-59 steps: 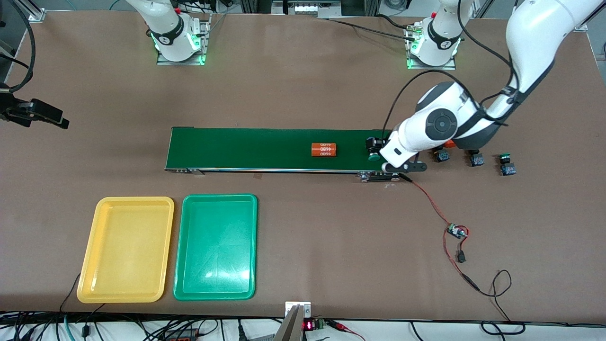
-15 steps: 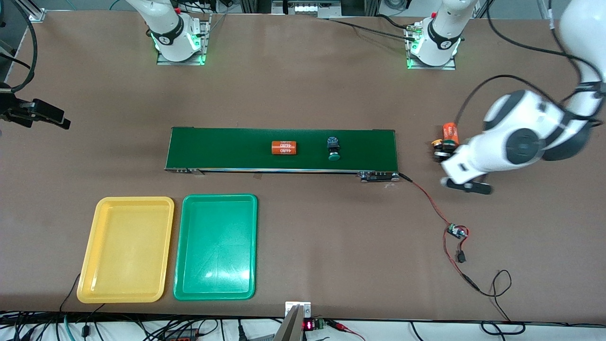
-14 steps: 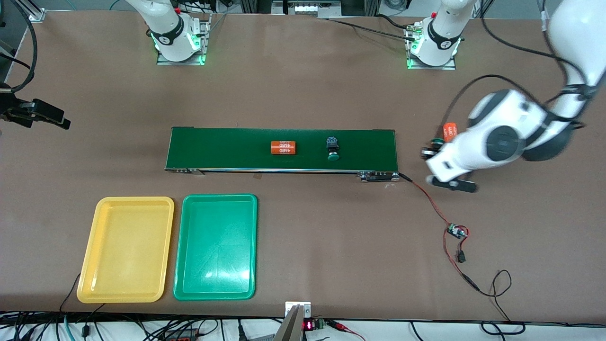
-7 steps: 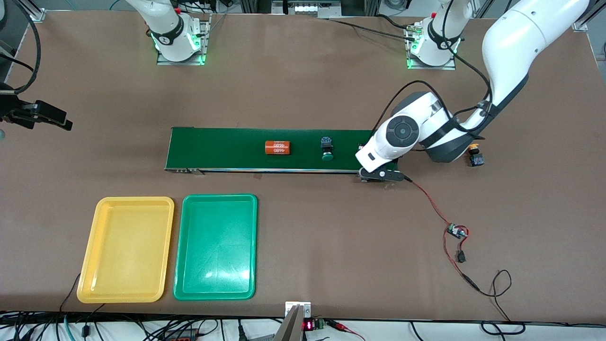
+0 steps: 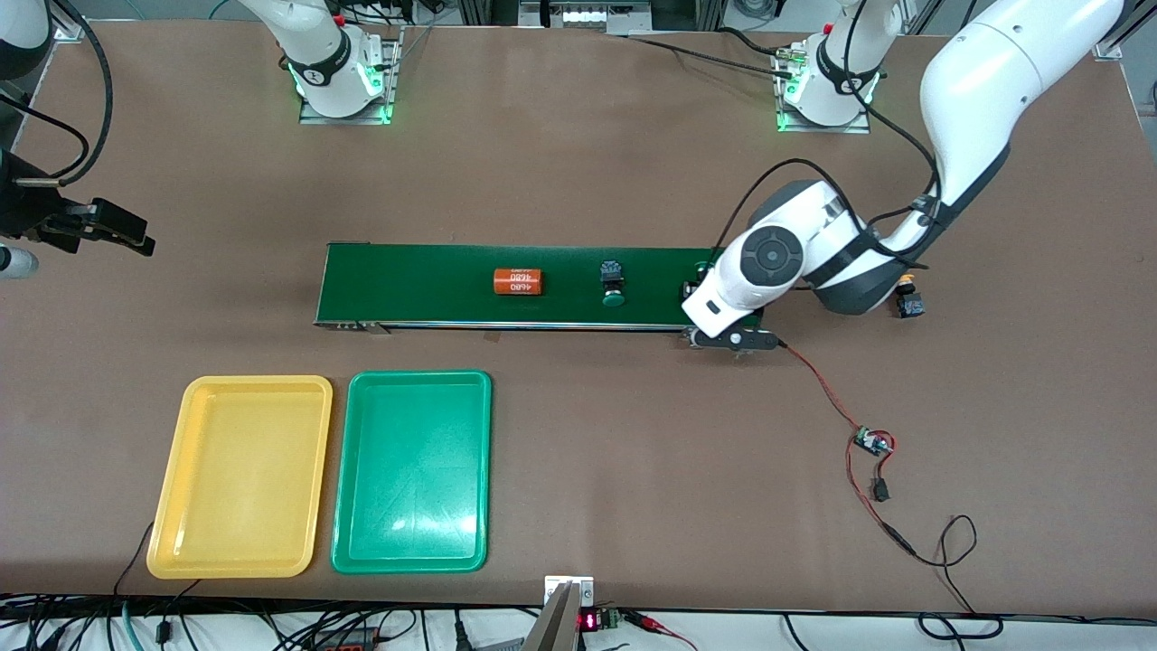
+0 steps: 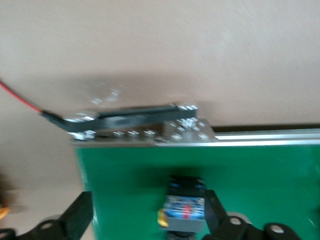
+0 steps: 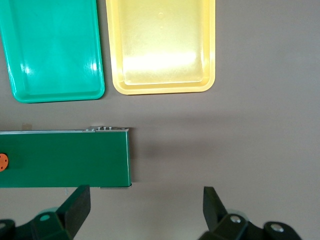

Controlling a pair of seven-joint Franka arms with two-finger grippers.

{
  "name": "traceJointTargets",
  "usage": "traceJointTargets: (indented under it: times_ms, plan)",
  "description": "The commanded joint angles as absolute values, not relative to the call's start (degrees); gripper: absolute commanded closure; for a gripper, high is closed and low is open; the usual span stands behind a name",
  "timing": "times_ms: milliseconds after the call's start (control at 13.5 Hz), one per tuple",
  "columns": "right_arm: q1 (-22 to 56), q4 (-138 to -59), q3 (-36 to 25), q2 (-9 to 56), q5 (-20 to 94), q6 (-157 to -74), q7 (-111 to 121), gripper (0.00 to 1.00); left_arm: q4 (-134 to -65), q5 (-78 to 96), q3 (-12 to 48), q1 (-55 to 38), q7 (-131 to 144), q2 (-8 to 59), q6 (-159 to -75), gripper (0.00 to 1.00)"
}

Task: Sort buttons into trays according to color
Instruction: 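Place the orange-cap button on the conveyor belt with the left gripper, then pick the belt button with the right gripper while the left gripper picks another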

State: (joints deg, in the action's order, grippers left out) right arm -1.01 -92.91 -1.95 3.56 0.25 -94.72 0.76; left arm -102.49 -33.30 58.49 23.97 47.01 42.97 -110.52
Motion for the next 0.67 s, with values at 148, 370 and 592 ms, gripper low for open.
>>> traceJointTargets:
  times_ms: [148, 370, 592]
  plan:
    - [-0.8, -94.6, -1.9, 2.4, -1.0, -91.3, 0.3, 0.0, -93.1, -32.7, 59.0, 28.4, 38.9, 41.1, -92.1, 0.0]
    - [0.4, -93.5, -1.8, 2.2, -1.0, -91.9, 0.6, 0.0, -93.9, -32.8, 58.2, 33.8, 38.8, 41.7, -89.9, 0.0]
    - [1.1, -92.7, -1.8, 2.4, -0.6, -91.6, 0.6, 0.0, -99.5, -33.6, 57.9, 40.3, 38.5, 42.8, -92.5, 0.0]
